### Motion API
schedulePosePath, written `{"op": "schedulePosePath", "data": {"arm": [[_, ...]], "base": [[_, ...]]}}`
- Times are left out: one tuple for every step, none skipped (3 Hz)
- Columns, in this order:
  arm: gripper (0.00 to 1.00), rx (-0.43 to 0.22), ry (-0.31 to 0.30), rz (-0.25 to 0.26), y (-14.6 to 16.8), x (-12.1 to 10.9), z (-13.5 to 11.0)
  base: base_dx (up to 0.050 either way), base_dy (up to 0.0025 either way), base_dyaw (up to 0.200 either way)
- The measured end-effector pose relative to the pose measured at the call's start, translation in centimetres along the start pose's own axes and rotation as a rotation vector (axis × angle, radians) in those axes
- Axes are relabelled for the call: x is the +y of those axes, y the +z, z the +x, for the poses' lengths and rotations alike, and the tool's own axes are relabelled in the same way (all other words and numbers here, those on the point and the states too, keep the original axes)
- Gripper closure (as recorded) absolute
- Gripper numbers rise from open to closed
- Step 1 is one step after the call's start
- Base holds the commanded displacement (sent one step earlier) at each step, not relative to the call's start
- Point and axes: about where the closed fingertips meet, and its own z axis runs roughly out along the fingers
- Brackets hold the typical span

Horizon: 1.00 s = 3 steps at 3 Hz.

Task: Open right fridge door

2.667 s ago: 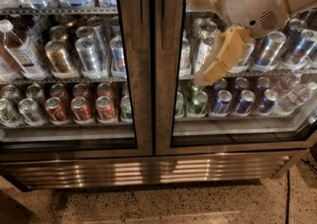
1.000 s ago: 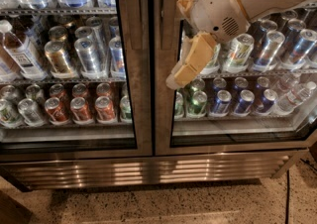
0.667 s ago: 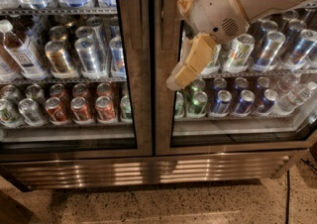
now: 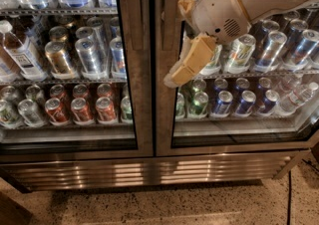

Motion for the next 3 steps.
{"op": "schedulePosePath", "data": {"arm": [[0.31, 0.0, -0.001, -0.001, -0.22, 0.0, 0.13], [0.54, 0.0, -0.001, -0.001, -0.47, -0.36, 0.26], [0.77, 0.0, -0.001, -0.001, -0.77, -0.87, 0.26]], "base": [[0.0, 0.0, 0.0], [0.0, 0.0, 0.0], [0.0, 0.0, 0.0]]}}
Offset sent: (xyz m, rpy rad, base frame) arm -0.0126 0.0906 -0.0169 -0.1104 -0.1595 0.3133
